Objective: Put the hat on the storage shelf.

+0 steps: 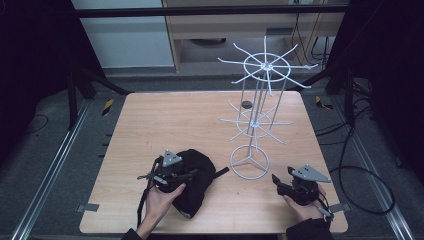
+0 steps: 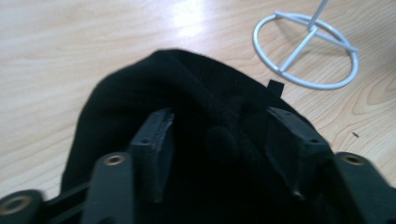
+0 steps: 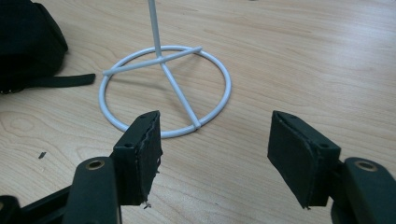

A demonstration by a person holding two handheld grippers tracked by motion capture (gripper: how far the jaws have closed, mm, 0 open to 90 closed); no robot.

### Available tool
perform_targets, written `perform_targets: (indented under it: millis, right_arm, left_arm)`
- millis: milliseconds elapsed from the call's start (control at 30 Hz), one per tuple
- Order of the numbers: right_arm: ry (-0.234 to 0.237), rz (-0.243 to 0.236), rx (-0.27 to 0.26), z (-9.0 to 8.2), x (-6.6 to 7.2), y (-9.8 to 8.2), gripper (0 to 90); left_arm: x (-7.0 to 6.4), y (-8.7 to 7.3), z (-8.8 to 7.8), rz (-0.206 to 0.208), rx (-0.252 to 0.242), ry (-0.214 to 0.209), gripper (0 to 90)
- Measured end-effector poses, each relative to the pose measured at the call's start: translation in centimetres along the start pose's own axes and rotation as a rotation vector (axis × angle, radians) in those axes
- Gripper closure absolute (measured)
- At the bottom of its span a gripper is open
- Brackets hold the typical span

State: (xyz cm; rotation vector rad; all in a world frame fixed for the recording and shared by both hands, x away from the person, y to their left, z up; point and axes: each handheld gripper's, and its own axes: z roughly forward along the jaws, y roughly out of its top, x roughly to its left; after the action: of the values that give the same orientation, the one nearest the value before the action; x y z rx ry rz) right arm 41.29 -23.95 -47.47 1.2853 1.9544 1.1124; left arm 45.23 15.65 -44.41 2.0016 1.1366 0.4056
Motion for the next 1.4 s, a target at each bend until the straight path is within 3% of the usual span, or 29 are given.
perform_targets:
  millis: [100,300,467,533,767,867,933,967,1267,1400]
  right_arm:
    - [0.001,-0.003,0.003,0.1,0.0,0.0,34.8]
    - [0.004,-0.003,0.019,0.3,-0.1,-0.2,34.9]
    - [0.004,-0.011,0.022,0.4,-0.2,-0.2,34.9]
    - [0.002,-0.007,0.024,0.5,-0.2,-0.2,34.9]
    - [0.000,-0.008,0.025,0.5,-0.3,-0.3,34.9]
    - [-0.002,-0.011,0.024,0.5,-0.4,-0.3,34.9]
    - [-0.003,-0.011,0.024,0.5,-0.3,-0.3,34.9]
    - [-0.002,-0.011,0.024,0.5,-0.3,-0.3,34.9]
    - [-0.006,-0.009,0.018,0.5,-0.4,-0.3,34.1]
    - [-0.010,-0.018,0.017,0.5,-0.4,-0.3,33.9]
  left_arm:
    - [0.4,-0.2,0.3,-0.036,0.014,-0.007,55.4]
    - [1.3,-0.5,0.4,-0.069,0.027,0.005,73.5]
    - [1.9,-0.5,-0.4,-0.081,-0.003,0.013,77.8]
    - [2.0,-0.4,-1.1,-0.066,-0.022,0.019,78.0]
    - [2.0,0.0,-4.4,-0.011,-0.132,0.006,78.3]
    - [1.9,0.2,-5.4,0.004,-0.158,0.000,78.3]
    - [1.9,0.4,-6.7,0.024,-0.213,-0.019,78.4]
    - [1.9,0.4,-6.7,0.024,-0.213,-0.019,78.3]
    - [2.0,1.5,-10.8,0.040,-0.380,-0.069,78.4]
    - [2.1,1.8,-12.1,0.039,-0.429,-0.079,78.4]
